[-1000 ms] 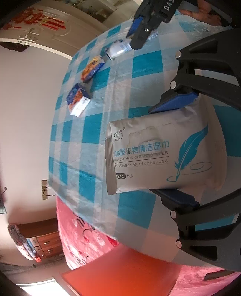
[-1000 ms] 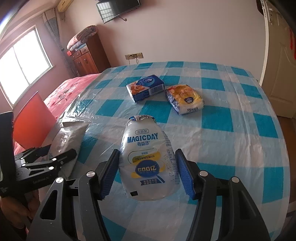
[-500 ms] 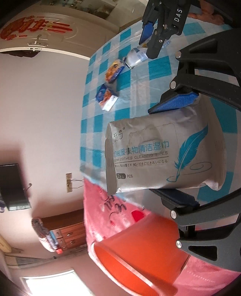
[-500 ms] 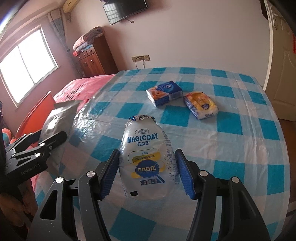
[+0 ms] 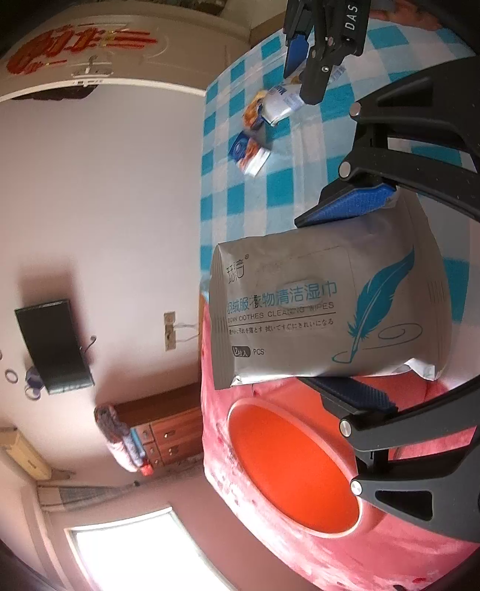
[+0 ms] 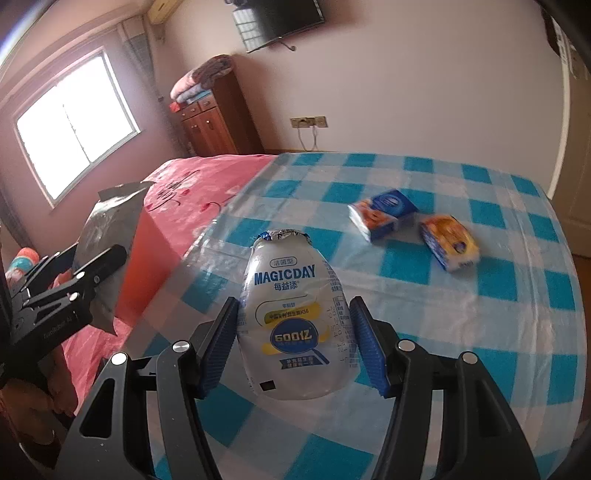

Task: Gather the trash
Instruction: 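Carry both packs over the orange bucket and open both grippers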

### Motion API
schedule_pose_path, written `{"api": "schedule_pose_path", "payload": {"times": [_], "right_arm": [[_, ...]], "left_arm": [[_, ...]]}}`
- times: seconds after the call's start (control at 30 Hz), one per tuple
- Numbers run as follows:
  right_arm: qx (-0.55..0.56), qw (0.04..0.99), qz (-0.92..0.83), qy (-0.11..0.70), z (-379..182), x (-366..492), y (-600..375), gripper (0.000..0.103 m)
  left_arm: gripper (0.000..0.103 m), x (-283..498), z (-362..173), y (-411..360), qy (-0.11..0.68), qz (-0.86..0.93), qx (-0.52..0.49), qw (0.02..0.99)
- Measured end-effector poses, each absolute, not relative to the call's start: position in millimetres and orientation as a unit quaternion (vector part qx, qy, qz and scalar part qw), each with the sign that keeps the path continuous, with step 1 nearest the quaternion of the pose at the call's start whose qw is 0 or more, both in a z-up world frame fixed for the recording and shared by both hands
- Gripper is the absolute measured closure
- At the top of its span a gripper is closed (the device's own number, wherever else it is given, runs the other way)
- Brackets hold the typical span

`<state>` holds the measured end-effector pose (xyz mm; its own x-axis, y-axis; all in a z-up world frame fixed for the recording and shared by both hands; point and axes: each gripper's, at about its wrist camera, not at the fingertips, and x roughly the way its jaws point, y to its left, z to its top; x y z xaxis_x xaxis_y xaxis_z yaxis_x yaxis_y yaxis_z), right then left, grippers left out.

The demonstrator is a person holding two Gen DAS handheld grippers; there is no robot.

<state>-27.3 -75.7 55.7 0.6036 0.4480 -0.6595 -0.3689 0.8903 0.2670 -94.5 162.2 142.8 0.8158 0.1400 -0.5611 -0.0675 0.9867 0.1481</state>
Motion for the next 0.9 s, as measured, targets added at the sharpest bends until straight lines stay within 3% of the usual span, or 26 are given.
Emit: {"api": "schedule_pose_path", "payload": {"times": [0.9], "right_arm": [[-0.022,0.859,0.392,0.329,143.2,-10.2,101.1,0.041]], "left_arm": [[0.028,-85.9,170.7,301.0,0.285,0.219,0.051,0.932]]}}
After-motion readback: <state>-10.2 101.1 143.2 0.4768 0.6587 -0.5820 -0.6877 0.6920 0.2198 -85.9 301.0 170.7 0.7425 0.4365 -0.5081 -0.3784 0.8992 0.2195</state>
